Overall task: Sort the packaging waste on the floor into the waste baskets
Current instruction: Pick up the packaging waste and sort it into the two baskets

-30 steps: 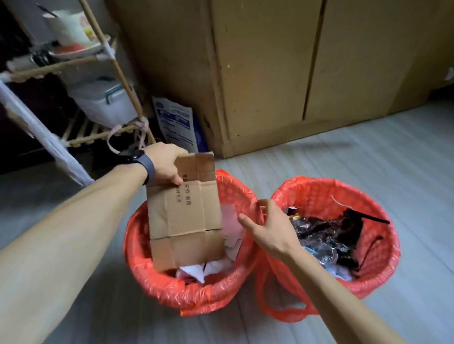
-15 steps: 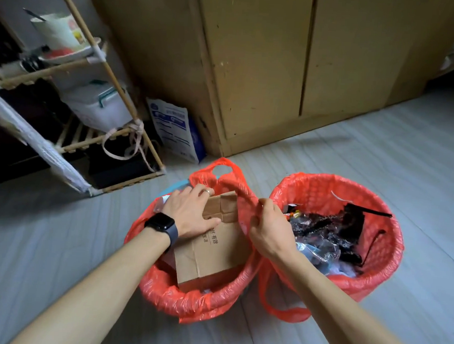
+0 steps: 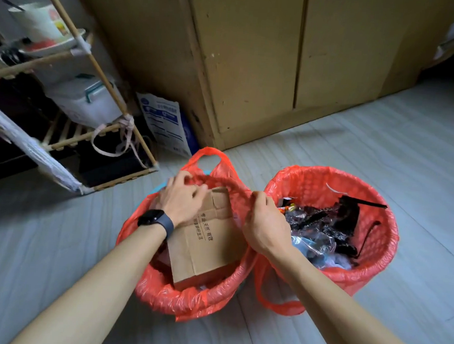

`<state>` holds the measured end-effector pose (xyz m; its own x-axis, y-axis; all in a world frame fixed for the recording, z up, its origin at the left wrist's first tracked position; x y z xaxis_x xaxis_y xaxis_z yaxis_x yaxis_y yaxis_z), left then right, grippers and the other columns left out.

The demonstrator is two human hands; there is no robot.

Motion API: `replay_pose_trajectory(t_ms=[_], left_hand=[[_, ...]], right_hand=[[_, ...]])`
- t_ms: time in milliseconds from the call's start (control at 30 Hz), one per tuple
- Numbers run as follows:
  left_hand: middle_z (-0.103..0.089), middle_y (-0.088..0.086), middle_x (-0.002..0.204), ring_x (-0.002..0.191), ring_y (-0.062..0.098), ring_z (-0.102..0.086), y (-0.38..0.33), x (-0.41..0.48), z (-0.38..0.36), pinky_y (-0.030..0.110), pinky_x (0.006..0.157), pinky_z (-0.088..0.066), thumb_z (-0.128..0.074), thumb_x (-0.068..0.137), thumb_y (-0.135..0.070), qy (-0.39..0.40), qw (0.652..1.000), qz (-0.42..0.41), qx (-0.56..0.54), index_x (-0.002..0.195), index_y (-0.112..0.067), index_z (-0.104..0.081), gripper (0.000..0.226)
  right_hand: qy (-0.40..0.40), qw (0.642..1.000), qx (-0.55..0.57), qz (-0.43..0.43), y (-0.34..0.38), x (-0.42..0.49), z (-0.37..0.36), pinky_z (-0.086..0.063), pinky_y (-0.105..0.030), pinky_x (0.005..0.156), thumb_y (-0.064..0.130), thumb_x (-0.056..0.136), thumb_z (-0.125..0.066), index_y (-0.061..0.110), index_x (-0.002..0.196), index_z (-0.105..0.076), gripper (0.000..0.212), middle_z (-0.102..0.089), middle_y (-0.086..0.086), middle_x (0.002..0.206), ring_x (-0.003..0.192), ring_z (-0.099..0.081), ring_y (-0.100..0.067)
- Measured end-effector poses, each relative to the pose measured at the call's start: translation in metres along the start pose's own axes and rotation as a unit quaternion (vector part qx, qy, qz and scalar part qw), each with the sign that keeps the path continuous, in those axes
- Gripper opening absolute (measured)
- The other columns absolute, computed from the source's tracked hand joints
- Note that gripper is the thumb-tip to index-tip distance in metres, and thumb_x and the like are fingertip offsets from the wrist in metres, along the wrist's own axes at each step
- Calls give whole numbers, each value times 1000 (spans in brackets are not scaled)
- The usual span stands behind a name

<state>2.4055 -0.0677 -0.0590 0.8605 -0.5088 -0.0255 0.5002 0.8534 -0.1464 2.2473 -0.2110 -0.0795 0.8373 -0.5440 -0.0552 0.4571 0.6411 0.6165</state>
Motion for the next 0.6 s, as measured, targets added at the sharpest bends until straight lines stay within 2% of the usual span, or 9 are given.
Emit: replay_pose_trajectory(t_ms=[67,167,233,300,367,433,533,600], left_hand=[[-45,1,133,125,34,-44,8,9,9,41,104,-35,-35,97,-53,25,996,78,-17,109,-28,-71,46],[-38,14,139,123,42,-45,12,15,17,44,104,-37,-49,91,-39,20,982,174,-68,122,-20,-58,37],[-42,15,136,127,38,-43,14,16,27,46,101,-37,-59,84,-36,-31,977,210,-17,128,-16,-49,49],[-50,12,134,127,33,-44,22,21,30,45,98,-37,-63,80,-37,-31,971,234,26,126,-19,-51,52],[-61,7,123,118,32,-54,30,28,31,42,91,-41,-67,76,-43,-3,972,234,10,110,-32,-61,37],[-69,2,110,107,30,-62,36,32,34,35,81,-44,-69,78,-44,-18,978,205,18,94,-38,-67,17],[-71,-2,100,98,29,-65,33,36,36,29,73,-45,-65,85,-40,-73,988,137,7,91,-38,-70,8],[-70,0,99,96,32,-64,34,40,35,31,75,-48,-58,87,-37,-95,984,144,-51,92,-34,-65,9]], right_hand=[[-18,997,-65,23,5,3,-2,-43,-42,71,34,90,-56,16,121,-43,39,-52,-10,119,104,-58,-39],[-39,987,-146,58,14,7,-2,-46,-44,81,26,82,-57,19,138,-37,60,-47,-6,132,113,-52,-35],[-52,982,-163,82,23,11,-1,-46,-45,87,30,80,-50,18,145,-33,68,-42,-8,143,119,-48,-37],[-42,983,-146,99,31,16,-2,-43,-47,94,41,78,-37,18,147,-32,74,-35,-10,151,128,-41,-37],[-37,986,-120,106,38,25,-5,-41,-47,98,47,83,-44,18,148,-30,74,-32,-9,153,132,-37,-36],[-36,986,-115,111,45,35,-7,-40,-45,99,44,87,-51,21,149,-29,70,-32,-7,154,132,-37,-34],[-19,987,-105,116,52,52,-9,-39,-43,100,33,88,-51,28,148,-29,64,-32,-6,154,132,-38,-34],[15,986,-105,126,53,61,-14,-43,-44,96,29,91,-47,28,145,-32,56,-40,-5,149,125,-44,-35]])
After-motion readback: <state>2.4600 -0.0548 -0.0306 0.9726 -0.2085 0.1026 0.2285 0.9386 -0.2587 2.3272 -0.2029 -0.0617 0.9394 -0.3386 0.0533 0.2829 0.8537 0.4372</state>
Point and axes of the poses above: each hand's wrist, its own x-axis towards the middle knuckle, its own z-axis out of the back of the hand, y = z × x, the point moved 4 cm from there along x, towards the middle knuckle
